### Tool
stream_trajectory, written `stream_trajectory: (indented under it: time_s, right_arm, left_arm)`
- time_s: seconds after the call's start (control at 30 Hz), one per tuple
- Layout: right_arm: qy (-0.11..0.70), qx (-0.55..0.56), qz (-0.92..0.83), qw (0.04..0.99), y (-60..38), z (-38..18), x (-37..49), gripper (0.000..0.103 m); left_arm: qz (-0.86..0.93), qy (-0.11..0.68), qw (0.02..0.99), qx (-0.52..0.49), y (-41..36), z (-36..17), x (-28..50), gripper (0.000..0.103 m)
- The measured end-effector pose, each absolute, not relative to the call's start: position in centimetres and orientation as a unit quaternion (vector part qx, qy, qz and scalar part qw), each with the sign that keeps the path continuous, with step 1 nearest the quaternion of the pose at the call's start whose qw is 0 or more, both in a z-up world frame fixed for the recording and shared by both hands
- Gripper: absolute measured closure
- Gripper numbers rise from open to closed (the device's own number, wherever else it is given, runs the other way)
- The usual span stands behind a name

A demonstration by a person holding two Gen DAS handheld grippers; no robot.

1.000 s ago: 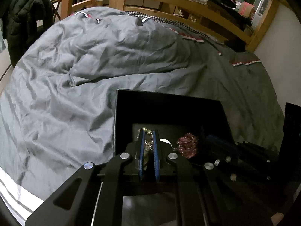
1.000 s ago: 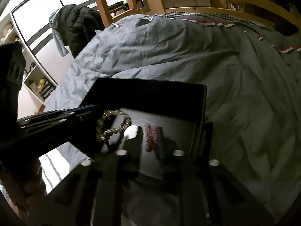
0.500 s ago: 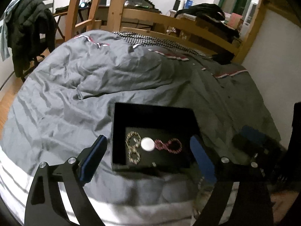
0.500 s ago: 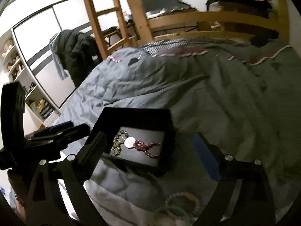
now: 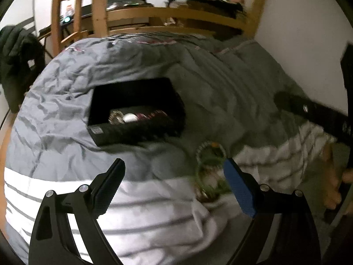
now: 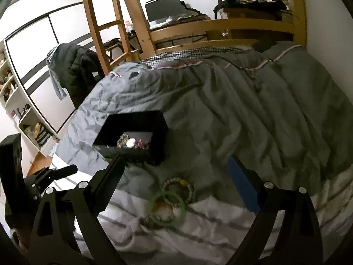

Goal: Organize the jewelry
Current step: 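Grasp the pink beaded bracelet with the left tool while the right tool grasps the white beaded bracelet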

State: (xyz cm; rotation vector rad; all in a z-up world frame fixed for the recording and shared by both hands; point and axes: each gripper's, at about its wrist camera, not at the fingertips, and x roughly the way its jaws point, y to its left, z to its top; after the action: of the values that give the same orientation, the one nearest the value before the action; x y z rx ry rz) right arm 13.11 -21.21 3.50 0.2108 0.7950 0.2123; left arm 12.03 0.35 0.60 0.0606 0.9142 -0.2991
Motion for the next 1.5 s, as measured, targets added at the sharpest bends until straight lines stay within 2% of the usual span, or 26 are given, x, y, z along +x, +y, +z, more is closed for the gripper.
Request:
stream_trajectory:
  time_s: [0.5, 0.77, 0.8, 0.83, 0.9, 1.23, 1.3, 1.43, 1.5]
  right_arm:
    - [0.457, 0.162, 0.079, 0.871, -23.8, -4.4, 12.5, 0.010]
    - [0.454, 0.229, 0.091, 0.856, -25.3, -7.3, 14.2, 0.010]
    - [0.453, 0.235, 0.095, 0.855, -25.4, -7.5, 14.4, 0.010]
    - [0.453, 0.240, 0.103, 0.853, -25.4, -7.7, 14.6, 0.010]
    - [0.453, 0.248, 0.124, 0.848, -25.3, -8.1, 15.0, 0.010]
    - [0.454, 0.266, 0.179, 0.831, -24.7, -9.5, 16.1, 0.010]
    - [0.451, 0.259, 0.185, 0.834, -24.4, -9.3, 16.0, 0.010]
    - [0.453, 0.214, 0.192, 0.844, -22.7, -9.0, 15.8, 0.011]
    - [0.453, 0.174, 0.198, 0.852, -21.4, -8.7, 15.5, 0.026]
  left_arm:
    - [-0.178, 0.470, 0.857, 0.116, -6.3, -5.9, 10.6, 0.014]
    - [-0.188, 0.482, 0.845, 0.137, -8.5, -9.5, 12.9, 0.014]
    - [-0.186, 0.487, 0.842, 0.138, -8.5, -9.9, 13.2, 0.017]
    - [-0.186, 0.498, 0.835, 0.142, -8.6, -10.7, 13.6, 0.027]
    - [-0.180, 0.515, 0.825, 0.146, -8.6, -11.6, 14.0, 0.035]
    - [-0.174, 0.527, 0.826, 0.097, -6.6, -11.0, 15.3, 0.054]
    - [-0.166, 0.529, 0.828, 0.084, -5.8, -10.9, 16.0, 0.068]
    - [-0.140, 0.538, 0.830, 0.038, -3.4, -10.7, 17.5, 0.082]
    - [-0.130, 0.541, 0.831, 0.024, -2.5, -10.7, 18.0, 0.086]
